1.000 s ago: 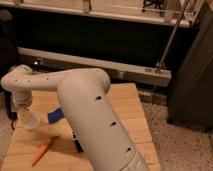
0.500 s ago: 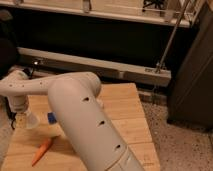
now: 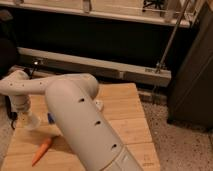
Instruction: Place the ceramic cup over the eraser
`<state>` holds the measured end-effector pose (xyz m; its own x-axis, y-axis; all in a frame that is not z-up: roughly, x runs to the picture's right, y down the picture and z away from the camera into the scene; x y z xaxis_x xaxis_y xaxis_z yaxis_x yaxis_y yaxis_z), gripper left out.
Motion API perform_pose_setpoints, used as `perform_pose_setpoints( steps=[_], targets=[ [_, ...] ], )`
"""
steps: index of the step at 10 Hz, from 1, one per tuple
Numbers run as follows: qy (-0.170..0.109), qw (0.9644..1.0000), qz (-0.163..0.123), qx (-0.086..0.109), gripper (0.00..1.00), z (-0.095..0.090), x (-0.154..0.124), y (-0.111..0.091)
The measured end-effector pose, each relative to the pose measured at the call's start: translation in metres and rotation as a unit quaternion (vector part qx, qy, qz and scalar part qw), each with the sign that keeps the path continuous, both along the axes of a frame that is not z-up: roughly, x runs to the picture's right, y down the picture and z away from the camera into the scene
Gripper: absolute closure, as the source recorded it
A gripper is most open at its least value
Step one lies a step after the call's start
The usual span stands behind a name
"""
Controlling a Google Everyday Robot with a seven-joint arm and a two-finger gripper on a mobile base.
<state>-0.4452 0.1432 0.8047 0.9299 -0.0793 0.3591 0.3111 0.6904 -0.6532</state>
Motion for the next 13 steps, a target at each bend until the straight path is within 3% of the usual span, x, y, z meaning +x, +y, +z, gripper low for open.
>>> perform_pose_setpoints(
  steps=[2,4,6,7,8,10,13],
  targets=[
    [-0.016,0.9986,0.043,-0.025,1.00,-0.035,0.021,-0.043],
    [-0.037,0.9925,0.109,-0.041,1.00,-0.082,0.062,-0.103],
    [-0.039,0.9853,0.160,-0.045,1.00,-0.110,0.110,-0.138],
    [-0.028,0.9811,0.184,-0.053,1.00,-0.114,0.142,-0.140],
    [-0.020,0.9791,0.194,-0.057,1.00,-0.119,0.164,-0.138],
    [-0.002,0.9793,0.196,-0.053,1.00,-0.131,0.202,-0.125],
    [0.025,0.9802,0.195,-0.024,1.00,-0.158,0.239,-0.110]
  ],
)
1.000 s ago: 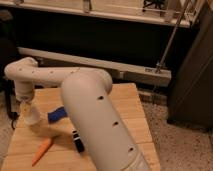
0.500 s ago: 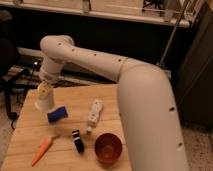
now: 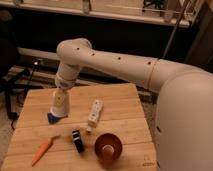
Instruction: Place the ceramic cup over the eraser
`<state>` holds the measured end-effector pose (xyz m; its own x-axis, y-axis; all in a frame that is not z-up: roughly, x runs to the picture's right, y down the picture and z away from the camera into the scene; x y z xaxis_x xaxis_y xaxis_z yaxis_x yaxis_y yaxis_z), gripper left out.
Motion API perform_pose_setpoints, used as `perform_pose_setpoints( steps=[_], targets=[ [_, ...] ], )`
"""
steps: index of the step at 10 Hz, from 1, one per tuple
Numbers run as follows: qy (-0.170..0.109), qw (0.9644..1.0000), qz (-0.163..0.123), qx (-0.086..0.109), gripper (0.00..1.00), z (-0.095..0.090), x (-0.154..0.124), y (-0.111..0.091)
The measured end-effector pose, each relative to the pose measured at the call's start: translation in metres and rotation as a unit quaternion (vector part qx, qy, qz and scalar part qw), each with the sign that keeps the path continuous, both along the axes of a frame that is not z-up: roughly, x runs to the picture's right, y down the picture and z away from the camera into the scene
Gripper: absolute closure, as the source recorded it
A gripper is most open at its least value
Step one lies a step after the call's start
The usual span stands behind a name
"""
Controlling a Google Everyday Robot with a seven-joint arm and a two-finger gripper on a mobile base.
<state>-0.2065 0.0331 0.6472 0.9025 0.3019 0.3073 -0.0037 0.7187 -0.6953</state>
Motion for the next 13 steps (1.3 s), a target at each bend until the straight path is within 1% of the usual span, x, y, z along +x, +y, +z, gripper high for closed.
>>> perform_pose_setpoints(
  steps=[1,2,3,4,6,7,8,11,12,13],
  targets=[
    [0.012,0.9999,0.003,0.011,1.00,-0.012,0.009,0.003],
    [0.019,0.9997,0.004,0.015,1.00,-0.019,0.013,0.007],
    [0.026,0.9995,0.010,0.014,1.00,-0.027,0.017,0.013],
    [0.032,0.9991,0.024,0.010,1.00,-0.035,0.024,0.020],
    [0.041,0.9985,0.036,0.010,1.00,-0.048,0.033,0.028],
    [0.051,0.9979,0.039,0.012,1.00,-0.053,0.041,0.032],
    [0.064,0.9971,0.039,0.015,1.00,-0.059,0.052,0.036],
    [0.098,0.9946,0.026,0.020,1.00,-0.076,0.077,0.050],
    [0.107,0.9938,0.024,0.020,1.00,-0.081,0.083,0.056],
    [0.110,0.9936,0.021,0.019,1.00,-0.084,0.083,0.062]
  ],
)
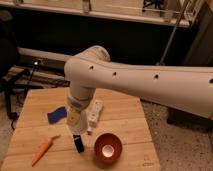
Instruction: Place the ceramic cup over the eraser
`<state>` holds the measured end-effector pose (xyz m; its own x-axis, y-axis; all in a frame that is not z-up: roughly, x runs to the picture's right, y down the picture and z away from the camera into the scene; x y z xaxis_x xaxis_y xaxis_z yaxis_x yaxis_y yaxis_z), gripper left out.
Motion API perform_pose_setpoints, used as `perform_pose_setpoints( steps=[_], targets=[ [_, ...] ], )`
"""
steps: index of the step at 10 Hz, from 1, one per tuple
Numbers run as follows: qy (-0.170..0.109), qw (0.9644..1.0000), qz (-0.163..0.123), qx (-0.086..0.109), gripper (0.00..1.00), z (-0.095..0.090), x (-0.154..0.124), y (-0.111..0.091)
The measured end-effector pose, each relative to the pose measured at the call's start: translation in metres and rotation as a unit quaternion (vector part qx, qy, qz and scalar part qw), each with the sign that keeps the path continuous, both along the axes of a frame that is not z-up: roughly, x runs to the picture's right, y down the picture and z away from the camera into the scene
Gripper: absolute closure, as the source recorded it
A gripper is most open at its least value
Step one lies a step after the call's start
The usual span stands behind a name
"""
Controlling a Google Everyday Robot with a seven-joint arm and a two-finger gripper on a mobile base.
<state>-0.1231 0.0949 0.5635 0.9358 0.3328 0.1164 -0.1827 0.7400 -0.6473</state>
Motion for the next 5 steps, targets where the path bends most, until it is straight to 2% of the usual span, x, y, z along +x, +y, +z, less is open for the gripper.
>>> perform_pose_setpoints(
  steps=[2,5],
  targets=[
    [-0.003,1.0000,-0.004,-0.003,1.00,0.004,-0.008,0.016],
    [-0.009,0.9999,-0.011,0.001,1.00,0.028,-0.022,0.035]
  ],
)
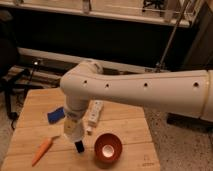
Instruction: Place the ceramic cup over the eraser
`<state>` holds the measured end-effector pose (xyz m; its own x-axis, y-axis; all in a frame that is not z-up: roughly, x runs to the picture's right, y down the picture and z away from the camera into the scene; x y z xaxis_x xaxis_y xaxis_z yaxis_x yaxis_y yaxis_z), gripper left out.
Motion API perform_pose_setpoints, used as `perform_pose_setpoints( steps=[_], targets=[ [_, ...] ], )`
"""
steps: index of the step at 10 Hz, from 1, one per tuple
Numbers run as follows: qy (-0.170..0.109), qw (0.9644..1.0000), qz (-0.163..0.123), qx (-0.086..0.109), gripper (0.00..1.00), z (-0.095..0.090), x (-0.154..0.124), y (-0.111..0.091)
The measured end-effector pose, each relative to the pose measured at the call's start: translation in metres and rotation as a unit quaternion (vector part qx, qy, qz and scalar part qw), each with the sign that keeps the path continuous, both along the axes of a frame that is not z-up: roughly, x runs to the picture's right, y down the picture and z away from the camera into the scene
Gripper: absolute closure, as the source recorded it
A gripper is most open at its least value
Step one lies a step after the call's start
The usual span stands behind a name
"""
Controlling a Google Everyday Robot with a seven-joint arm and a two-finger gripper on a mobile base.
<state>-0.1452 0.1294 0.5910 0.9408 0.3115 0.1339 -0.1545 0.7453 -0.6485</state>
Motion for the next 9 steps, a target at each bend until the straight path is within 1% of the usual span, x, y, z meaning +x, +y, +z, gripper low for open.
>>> perform_pose_setpoints(
  steps=[3,5,7,8,9],
  targets=[
    [0.006,0.9999,-0.013,0.004,1.00,0.022,-0.002,0.011],
    [0.007,0.9998,-0.020,0.000,1.00,0.030,-0.006,0.018],
    [0.009,0.9998,-0.018,-0.009,1.00,0.033,-0.006,0.024],
    [0.007,0.9997,-0.008,-0.024,1.00,0.035,-0.008,0.030],
    [0.006,0.9995,-0.006,-0.029,1.00,0.035,-0.007,0.034]
  ],
)
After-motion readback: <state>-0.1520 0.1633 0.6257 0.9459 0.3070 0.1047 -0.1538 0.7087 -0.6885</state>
